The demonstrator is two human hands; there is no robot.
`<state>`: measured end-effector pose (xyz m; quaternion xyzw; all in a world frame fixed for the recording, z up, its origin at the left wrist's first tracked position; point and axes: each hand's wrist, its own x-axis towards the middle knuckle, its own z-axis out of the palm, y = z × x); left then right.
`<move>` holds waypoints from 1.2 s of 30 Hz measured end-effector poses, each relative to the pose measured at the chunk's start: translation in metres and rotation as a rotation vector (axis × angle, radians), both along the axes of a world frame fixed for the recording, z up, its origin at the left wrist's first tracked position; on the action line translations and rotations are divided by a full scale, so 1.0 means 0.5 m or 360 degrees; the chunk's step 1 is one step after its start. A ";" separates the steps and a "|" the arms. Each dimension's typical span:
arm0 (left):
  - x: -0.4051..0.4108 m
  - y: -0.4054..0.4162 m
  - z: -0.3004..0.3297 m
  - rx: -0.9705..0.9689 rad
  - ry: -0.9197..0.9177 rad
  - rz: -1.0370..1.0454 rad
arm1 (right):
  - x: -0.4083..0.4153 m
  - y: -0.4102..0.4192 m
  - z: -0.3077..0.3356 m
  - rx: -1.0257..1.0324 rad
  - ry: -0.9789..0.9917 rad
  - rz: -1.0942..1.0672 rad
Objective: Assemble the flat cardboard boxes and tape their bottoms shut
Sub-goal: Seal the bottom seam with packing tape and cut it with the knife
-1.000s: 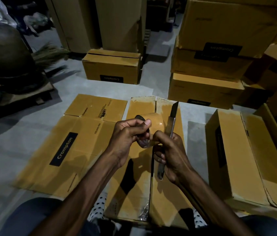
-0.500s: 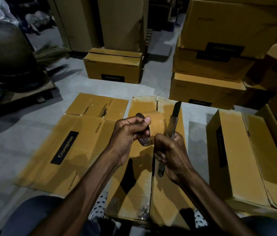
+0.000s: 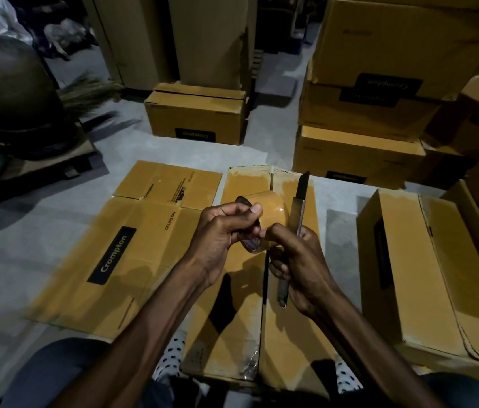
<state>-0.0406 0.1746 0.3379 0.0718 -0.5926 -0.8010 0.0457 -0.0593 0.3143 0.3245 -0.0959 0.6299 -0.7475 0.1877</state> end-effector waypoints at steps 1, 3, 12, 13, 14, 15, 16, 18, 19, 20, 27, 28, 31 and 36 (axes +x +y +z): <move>0.000 0.000 0.000 -0.0003 -0.0001 0.0001 | 0.001 0.000 0.001 0.0001 0.0002 -0.0003; -0.001 0.001 -0.001 -0.0010 -0.0004 0.0001 | 0.002 -0.001 0.003 0.0011 0.0000 -0.0027; -0.004 -0.001 -0.006 0.0045 -0.0037 0.0019 | 0.011 -0.015 0.014 -0.0003 -0.0017 -0.0115; -0.004 -0.001 -0.007 0.0048 -0.0041 0.0026 | 0.010 -0.016 0.013 0.0004 -0.0009 -0.0126; -0.005 -0.002 -0.008 0.0055 -0.0043 0.0034 | 0.011 -0.017 0.013 0.0012 0.0001 -0.0134; -0.005 -0.002 -0.008 0.0064 -0.0042 0.0041 | 0.011 -0.019 0.012 0.0015 0.0008 -0.0142; -0.005 -0.002 -0.009 0.0072 -0.0040 0.0046 | 0.011 -0.019 0.012 0.0014 0.0008 -0.0150; -0.005 -0.002 -0.010 0.0075 -0.0032 0.0047 | 0.012 -0.020 0.012 0.0016 0.0002 -0.0172; -0.005 -0.002 -0.011 0.0071 -0.0028 0.0045 | 0.012 -0.021 0.012 0.0025 0.0007 -0.0177; -0.004 -0.002 -0.011 0.0066 -0.0027 0.0043 | 0.013 -0.022 0.014 0.0035 0.0017 -0.0176; -0.006 -0.002 -0.011 0.0097 -0.0035 0.0071 | 0.013 -0.019 0.013 0.0039 0.0063 -0.0158; -0.006 -0.002 -0.011 0.0107 -0.0038 0.0075 | 0.013 -0.019 0.013 0.0047 0.0070 -0.0157; -0.006 -0.001 -0.011 0.0129 -0.0041 0.0083 | 0.012 -0.018 0.010 0.0068 0.0074 -0.0164; -0.006 -0.003 -0.013 0.0150 -0.0043 0.0086 | 0.011 -0.021 0.007 0.0102 0.0122 -0.0173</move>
